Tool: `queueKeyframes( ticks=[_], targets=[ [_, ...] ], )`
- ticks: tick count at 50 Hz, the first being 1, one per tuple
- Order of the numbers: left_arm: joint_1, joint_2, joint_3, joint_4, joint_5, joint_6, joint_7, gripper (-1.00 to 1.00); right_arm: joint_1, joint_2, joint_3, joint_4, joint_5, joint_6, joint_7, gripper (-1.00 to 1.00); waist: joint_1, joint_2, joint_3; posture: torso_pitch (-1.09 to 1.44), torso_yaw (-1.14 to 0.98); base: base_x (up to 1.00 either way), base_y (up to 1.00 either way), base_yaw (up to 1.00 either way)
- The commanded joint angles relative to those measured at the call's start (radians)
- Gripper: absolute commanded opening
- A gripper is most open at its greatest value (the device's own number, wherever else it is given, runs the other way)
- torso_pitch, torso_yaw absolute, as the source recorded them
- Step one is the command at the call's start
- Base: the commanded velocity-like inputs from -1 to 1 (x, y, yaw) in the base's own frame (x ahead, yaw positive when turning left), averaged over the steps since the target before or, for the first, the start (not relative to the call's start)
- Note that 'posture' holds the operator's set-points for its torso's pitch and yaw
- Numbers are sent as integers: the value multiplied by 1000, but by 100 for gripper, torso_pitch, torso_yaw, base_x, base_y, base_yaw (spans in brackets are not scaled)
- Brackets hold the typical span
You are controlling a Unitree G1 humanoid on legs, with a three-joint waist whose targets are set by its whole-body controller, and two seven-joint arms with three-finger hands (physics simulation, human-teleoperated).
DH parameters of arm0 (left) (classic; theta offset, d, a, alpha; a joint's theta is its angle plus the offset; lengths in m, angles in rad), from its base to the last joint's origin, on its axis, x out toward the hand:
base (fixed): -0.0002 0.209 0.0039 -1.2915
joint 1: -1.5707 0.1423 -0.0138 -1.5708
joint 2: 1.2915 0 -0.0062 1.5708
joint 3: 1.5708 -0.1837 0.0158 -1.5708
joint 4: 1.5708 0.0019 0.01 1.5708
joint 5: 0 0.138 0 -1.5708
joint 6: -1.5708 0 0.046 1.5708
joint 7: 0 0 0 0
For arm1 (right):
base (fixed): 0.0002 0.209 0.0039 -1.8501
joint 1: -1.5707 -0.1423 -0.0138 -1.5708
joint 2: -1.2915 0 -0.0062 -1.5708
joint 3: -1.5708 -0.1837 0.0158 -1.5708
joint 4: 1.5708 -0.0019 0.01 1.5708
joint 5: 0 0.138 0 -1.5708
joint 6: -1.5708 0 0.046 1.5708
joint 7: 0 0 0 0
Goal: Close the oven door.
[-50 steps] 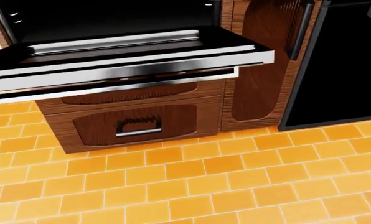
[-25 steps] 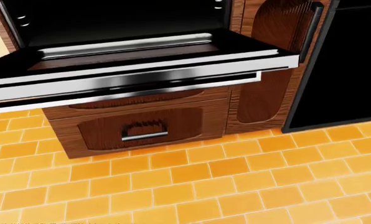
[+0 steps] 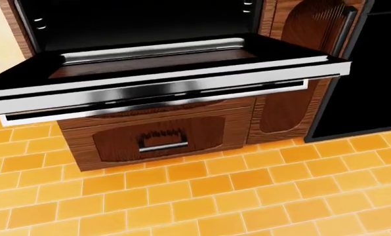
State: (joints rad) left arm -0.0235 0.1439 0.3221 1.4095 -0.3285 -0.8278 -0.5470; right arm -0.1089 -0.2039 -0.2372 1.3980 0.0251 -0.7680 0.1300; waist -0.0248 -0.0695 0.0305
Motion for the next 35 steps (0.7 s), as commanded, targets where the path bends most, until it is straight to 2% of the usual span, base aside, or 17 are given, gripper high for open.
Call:
queueKeyframes(
  ticks=[1,4,7,9,10,11,12,13,22,24,26,27,29,31,35],
  targets=[
    [-8,22,10,-23,-9,-32,0,100,-16,-3,2,-22,0,-30,3,100,2,0,-13,0,0,0,33,0],
    [-6,23,12,-22,-9,-30,-1,100,-12,-3,1,-21,0,-30,3,100,8,23,-5,0,0,0,33,0],
    [-8,23,12,-22,-8,-29,-1,100,-14,-3,1,-22,-1,-29,3,100,9,67,3,0,0,0,33,0],
    [-8,24,14,-23,-9,-29,-3,100,-14,-2,1,-22,-1,-30,4,100,10,116,-1,0,0,0,32,0],
    [-8,24,14,-22,-8,-30,-2,100,-13,-2,2,-21,-2,-31,2,100,14,160,-15,0,0,0,32,0],
    [-9,25,13,-22,-7,-30,-1,100,-13,-2,1,-22,-1,-30,3,100,15,154,-23,0,0,1,32,0],
    [-10,24,14,-23,-7,-29,-1,100,-15,-2,2,-22,-1,-30,4,100,23,135,-8,0,0,0,33,0],
    [-11,24,13,-23,-7,-30,-1,100,-16,-2,2,-22,-1,-30,4,100,23,131,0,0,0,0,33,0],
    [-7,24,13,-22,-7,-31,-1,100,-12,-1,1,-21,-2,-30,5,100,17,44,3,0,0,0,33,0],
    [-8,24,14,-23,-7,-31,-1,100,-13,-1,1,-22,-2,-30,6,100,17,17,3,0,0,0,33,0],
    [-8,23,14,-23,-7,-31,-2,100,-13,-1,1,-22,-2,-30,6,100,13,-29,-8,0,0,0,32,0],
    [-8,23,14,-23,-7,-31,-1,100,-13,-1,1,-21,-2,-30,6,100,4,7,0,0,0,0,33,0],
    [-8,23,14,-23,-8,-31,-2,100,-12,-1,1,-21,-1,-30,7,100,6,0,-4,0,0,0,32,0],
    [-7,23,13,-23,-7,-31,-1,100,-12,-1,1,-21,-1,-30,7,100,5,6,-12,0,0,0,32,0],
    [-8,24,14,-23,-9,-32,-3,100,-13,-1,0,-21,-1,-30,8,100,9,46,1,0,0,0,32,0]
  ],
)
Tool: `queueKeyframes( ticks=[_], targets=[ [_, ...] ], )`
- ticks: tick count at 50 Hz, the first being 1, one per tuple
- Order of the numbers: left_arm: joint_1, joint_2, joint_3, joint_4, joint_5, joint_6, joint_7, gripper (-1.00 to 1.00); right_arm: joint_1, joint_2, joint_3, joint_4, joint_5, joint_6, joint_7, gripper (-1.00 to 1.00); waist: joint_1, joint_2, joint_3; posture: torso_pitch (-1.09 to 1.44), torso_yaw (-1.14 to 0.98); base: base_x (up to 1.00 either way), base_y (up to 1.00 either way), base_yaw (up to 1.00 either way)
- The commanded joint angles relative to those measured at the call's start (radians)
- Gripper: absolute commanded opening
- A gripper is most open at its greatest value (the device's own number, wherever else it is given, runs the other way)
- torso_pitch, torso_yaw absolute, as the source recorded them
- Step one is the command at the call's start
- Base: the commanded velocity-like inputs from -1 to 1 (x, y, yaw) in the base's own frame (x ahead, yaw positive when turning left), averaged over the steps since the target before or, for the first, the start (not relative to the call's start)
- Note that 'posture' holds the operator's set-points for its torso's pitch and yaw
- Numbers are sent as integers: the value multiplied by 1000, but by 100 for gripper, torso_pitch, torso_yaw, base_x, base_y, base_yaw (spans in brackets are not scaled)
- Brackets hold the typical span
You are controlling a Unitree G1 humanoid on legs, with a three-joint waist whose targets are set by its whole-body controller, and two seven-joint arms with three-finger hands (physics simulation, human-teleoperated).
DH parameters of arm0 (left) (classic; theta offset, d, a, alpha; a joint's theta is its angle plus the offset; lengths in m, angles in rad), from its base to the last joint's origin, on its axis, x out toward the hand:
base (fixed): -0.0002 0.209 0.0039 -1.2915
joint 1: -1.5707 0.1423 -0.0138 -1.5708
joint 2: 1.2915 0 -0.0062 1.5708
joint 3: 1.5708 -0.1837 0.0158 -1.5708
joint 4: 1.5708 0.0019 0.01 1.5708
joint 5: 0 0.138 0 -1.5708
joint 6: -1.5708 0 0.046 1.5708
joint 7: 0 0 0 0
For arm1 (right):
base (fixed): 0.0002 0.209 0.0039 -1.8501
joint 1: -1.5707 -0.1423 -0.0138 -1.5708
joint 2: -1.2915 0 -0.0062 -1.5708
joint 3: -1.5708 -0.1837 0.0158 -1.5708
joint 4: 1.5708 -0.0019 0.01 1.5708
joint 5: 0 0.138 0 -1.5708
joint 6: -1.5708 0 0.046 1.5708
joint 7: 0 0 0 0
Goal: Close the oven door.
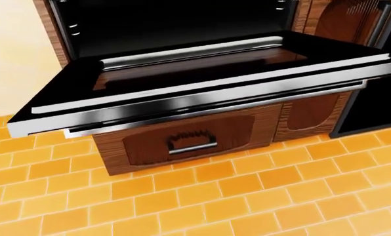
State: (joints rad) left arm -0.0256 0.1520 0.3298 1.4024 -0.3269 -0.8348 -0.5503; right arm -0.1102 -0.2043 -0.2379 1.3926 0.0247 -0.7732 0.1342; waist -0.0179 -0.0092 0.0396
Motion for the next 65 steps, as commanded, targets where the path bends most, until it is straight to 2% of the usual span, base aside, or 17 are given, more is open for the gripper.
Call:
queueKeyframes(
  ticks=[1,5,7,17,20,29,32,34,35,36,42,49,59,61,63,64,65],
  targets=[
    [-6,16,6,-16,-11,-25,0,100,-11,0,1,-16,-1,-25,3,100,3,3,-7,0,0,0,31,0],
    [-5,15,5,-15,-10,-25,1,100,-11,0,2,-16,-2,-25,2,100,1,102,-39,0,0,0,32,0],
    [-5,15,5,-15,-10,-24,2,100,-10,0,1,-16,-1,-25,3,100,13,73,-10,0,0,0,33,0],
    [-6,15,5,-15,-9,-24,3,100,-17,-6,-10,-12,-3,-19,14,100,10,-27,-7,0,0,0,32,0],
    [-6,15,5,-15,-9,-24,3,100,-16,-6,-14,-11,-7,-19,16,100,7,-87,-16,0,0,0,33,0],
    [-6,15,6,-15,-9,-24,4,100,-14,-1,-13,-14,-12,-24,9,100,3,-16,-9,0,0,0,33,0],
    [-6,15,6,-16,-9,-24,3,100,-12,1,-10,-15,-12,-26,7,100,4,43,-10,0,0,0,33,0],
    [-5,15,6,-15,-9,-24,3,100,-10,3,-7,-16,-11,-27,5,100,14,127,-33,0,0,0,33,0],
    [-6,15,6,-15,-9,-24,3,100,-10,3,-7,-16,-10,-27,5,100,18,60,-19,0,0,0,32,0],
    [-6,15,6,-16,-10,-23,2,100,-10,3,-5,-16,-10,-27,4,100,18,74,-15,0,0,0,33,0],
    [-6,15,6,-16,-10,-24,3,100,-8,3,0,-17,-5,-29,4,100,17,20,-8,0,0,0,32,0],
    [-6,15,5,-16,-10,-24,2,100,-8,2,3,-17,-1,-28,6,100,9,-86,-15,0,0,0,33,0],
    [-9,15,1,-16,-9,-23,7,100,-17,-1,3,-18,6,-22,10,100,3,-2,-8,0,0,0,33,0],
    [-7,15,2,-16,-12,-26,4,100,-15,1,5,-17,5,-24,11,100,3,42,-10,0,0,0,33,0],
    [-7,13,1,-16,-13,-27,2,100,-14,-2,2,-17,9,-26,15,100,12,123,-32,0,0,0,33,0],
    [-9,14,-1,-17,-11,-27,4,100,-18,-4,1,-18,11,-22,16,100,17,67,-20,0,0,0,33,0],
    [-12,15,0,-17,-13,-23,5,100,-22,-4,0,-18,14,-19,16,100,17,72,-16,0,0,0,33,0]
  ],
)
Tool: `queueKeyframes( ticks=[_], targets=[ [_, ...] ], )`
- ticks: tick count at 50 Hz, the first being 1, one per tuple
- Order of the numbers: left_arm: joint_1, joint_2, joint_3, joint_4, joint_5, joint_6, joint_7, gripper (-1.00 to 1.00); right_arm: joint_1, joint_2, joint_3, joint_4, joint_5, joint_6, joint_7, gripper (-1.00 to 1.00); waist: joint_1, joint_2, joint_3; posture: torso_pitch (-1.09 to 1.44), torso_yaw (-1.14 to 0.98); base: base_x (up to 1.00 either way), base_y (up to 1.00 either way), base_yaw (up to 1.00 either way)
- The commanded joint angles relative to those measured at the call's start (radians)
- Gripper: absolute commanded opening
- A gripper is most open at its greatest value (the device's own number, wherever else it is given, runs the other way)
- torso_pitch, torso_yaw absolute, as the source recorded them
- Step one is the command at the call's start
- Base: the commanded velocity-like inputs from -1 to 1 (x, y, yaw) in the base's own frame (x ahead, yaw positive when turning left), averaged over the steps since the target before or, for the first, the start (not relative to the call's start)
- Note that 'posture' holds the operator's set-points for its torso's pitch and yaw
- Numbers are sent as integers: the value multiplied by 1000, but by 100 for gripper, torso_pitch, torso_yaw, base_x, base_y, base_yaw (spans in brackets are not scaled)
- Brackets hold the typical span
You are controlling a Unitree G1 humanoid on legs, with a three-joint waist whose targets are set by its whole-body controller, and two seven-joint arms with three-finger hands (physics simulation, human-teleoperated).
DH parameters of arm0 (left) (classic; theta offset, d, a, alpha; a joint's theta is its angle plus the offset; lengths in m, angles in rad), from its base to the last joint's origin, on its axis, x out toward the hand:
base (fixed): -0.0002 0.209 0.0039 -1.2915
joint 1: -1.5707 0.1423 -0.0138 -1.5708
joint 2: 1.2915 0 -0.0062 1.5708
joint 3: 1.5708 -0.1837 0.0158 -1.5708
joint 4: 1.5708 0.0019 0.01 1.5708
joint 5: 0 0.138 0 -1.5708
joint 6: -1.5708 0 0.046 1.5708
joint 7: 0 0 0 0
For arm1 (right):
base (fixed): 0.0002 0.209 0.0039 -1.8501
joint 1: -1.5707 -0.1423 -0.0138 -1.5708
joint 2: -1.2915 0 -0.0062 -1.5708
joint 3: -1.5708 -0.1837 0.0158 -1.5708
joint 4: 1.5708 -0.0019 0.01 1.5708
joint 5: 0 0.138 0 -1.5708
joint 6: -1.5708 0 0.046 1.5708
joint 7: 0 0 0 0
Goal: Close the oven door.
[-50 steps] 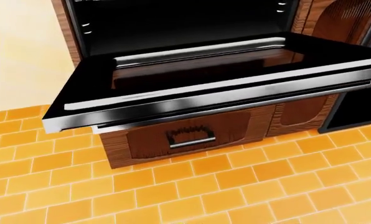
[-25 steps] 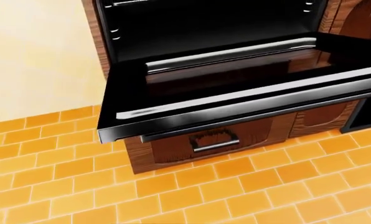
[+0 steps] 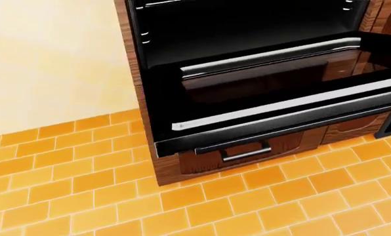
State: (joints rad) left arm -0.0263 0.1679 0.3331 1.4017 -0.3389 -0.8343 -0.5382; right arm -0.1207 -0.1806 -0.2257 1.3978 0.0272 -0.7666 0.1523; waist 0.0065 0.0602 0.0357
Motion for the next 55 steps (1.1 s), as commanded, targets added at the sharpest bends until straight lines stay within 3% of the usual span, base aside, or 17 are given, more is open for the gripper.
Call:
queueKeyframes(
  ticks=[1,9,14,15,16,18,22,25,27,28,35,39,40,45,46,53,55],
  targets=[
    [-14,0,-5,-17,-1,-23,-7,100,-14,-26,-9,-24,10,-25,-2,100,-1,-4,-11,0,0,1,34,0],
    [-6,-3,-7,-16,-2,-27,-3,100,-2,-24,-10,-22,7,-32,-3,100,-10,-79,-2,0,0,0,33,0],
    [-13,-3,-10,-16,0,-23,-3,100,-12,-23,-10,-23,11,-26,-1,100,-15,-157,-10,0,0,0,33,0],
    [-12,-4,-10,-16,2,-24,-3,100,-12,-23,-10,-23,10,-27,-2,100,-26,-112,-10,0,0,0,33,0],
    [-10,-4,-7,-15,1,-24,-5,100,-8,-23,-9,-22,9,-30,-2,100,-21,-127,-11,0,0,0,33,0],
    [-5,-5,-8,-14,8,-25,-3,100,0,-24,-12,-21,10,-34,0,100,-27,-127,-17,0,0,0,32,0],
    [-6,-8,-10,-16,8,-29,1,100,-9,-21,-9,-23,8,-30,-4,100,-22,-92,-7,0,0,0,33,0],
    [-4,-8,-10,-16,6,-33,0,100,-3,-21,-8,-21,3,-35,-9,100,-22,-36,-5,0,0,0,33,0],
    [-2,-8,-11,-16,4,-35,0,100,-1,-21,-6,-21,-3,-42,-2,100,-21,39,-10,0,0,0,11,0],
    [-3,-8,-11,-16,4,-34,1,100,0,-22,0,-21,-15,-49,-15,100,-21,10,-3,0,0,0,0,0],
    [-4,-5,-8,-16,0,-29,-4,100,-3,-19,5,-21,-46,-78,-34,100,-13,-53,6,0,0,0,0,0],
    [-7,-2,-6,-15,0,-24,-9,100,-7,-13,-16,-22,-30,-135,-64,100,-9,-109,-5,0,0,0,0,0],
    [-8,-1,-5,-15,0,-23,-10,100,-8,-16,-7,-21,-46,-146,-89,100,-11,-105,3,0,0,0,0,0],
    [-8,1,1,-15,2,-20,-15,100,0,-20,13,-19,-113,-167,-182,100,-7,-88,-20,0,0,0,0,0],
    [-8,1,2,-15,2,-19,-15,100,2,-24,30,-18,-153,-183,-252,100,-7,-86,-22,0,0,0,0,0],
    [-10,0,1,-15,4,-20,-12,100,-4,-17,-38,-22,-38,-165,-80,100,-8,-73,-34,0,0,0,0,0],
    [-9,-2,0,-15,4,-22,-11,100,-3,-18,-26,-21,-43,-159,-96,100,-9,-72,-36,0,0,0,0,0]
  ],
)
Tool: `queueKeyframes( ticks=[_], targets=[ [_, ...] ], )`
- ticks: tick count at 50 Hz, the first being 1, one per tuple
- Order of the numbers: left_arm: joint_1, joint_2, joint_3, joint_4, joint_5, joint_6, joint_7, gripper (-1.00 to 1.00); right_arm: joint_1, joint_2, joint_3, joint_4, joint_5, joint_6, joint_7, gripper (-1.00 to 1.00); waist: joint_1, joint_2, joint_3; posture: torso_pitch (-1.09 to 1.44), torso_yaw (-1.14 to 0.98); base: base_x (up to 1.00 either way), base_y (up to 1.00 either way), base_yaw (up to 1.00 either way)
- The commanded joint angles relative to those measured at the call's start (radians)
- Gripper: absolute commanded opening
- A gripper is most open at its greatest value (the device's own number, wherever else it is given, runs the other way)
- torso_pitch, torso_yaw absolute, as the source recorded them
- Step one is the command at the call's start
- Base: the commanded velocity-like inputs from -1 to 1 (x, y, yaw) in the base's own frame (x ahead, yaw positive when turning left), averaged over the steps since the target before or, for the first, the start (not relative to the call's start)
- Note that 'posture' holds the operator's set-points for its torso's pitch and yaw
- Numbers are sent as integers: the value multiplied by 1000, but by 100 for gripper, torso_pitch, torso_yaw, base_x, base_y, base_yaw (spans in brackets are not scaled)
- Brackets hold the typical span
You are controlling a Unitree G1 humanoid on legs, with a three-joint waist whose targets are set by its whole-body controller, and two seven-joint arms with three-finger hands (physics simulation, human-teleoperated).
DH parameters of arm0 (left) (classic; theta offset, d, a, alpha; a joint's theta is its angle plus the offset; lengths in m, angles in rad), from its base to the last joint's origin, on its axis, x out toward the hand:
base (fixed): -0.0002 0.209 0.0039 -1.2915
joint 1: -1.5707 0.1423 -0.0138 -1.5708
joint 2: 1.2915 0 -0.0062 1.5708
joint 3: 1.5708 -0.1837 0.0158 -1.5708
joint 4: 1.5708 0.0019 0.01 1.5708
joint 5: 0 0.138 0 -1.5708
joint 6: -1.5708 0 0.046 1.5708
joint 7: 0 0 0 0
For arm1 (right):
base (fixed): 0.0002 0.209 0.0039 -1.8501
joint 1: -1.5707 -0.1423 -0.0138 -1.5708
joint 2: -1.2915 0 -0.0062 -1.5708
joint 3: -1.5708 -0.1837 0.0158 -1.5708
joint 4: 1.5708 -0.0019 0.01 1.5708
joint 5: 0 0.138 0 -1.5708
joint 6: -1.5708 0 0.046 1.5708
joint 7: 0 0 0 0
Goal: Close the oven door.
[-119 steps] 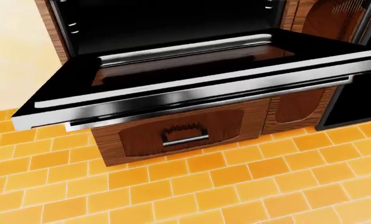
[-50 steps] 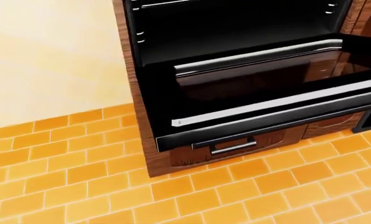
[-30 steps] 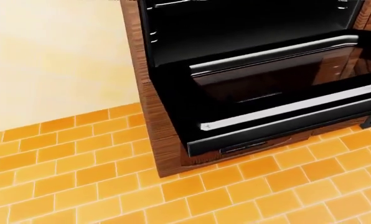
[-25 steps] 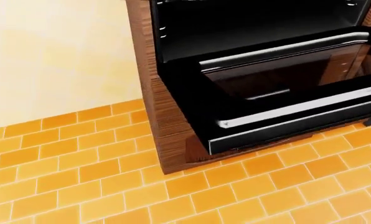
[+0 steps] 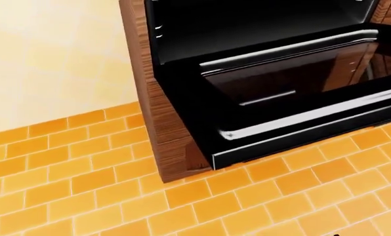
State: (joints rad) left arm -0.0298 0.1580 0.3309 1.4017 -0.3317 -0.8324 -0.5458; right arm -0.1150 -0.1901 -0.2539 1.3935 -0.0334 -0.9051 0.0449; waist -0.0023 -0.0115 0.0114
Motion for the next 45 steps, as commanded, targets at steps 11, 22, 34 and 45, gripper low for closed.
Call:
queueKeyframes(
  ticks=[11,22,34,45],
  targets=[
    [-4,8,0,-15,-4,-25,-2,100,-10,-9,7,-16,28,0,29,100,-22,17,23,0,0,-8,0,-85],
    [-4,9,2,-15,-6,-24,-4,100,-8,-6,5,-15,47,7,55,100,-4,54,34,0,0,-5,0,-83],
    [-4,7,-1,-16,-6,-26,-1,100,-8,3,-4,-17,76,18,124,100,18,-51,44,0,0,0,0,0],
    [-3,7,-3,-16,-8,-27,-2,100,-10,11,-21,-19,190,44,268,100,-1,-11,13,0,0,0,0,0]
  ],
)
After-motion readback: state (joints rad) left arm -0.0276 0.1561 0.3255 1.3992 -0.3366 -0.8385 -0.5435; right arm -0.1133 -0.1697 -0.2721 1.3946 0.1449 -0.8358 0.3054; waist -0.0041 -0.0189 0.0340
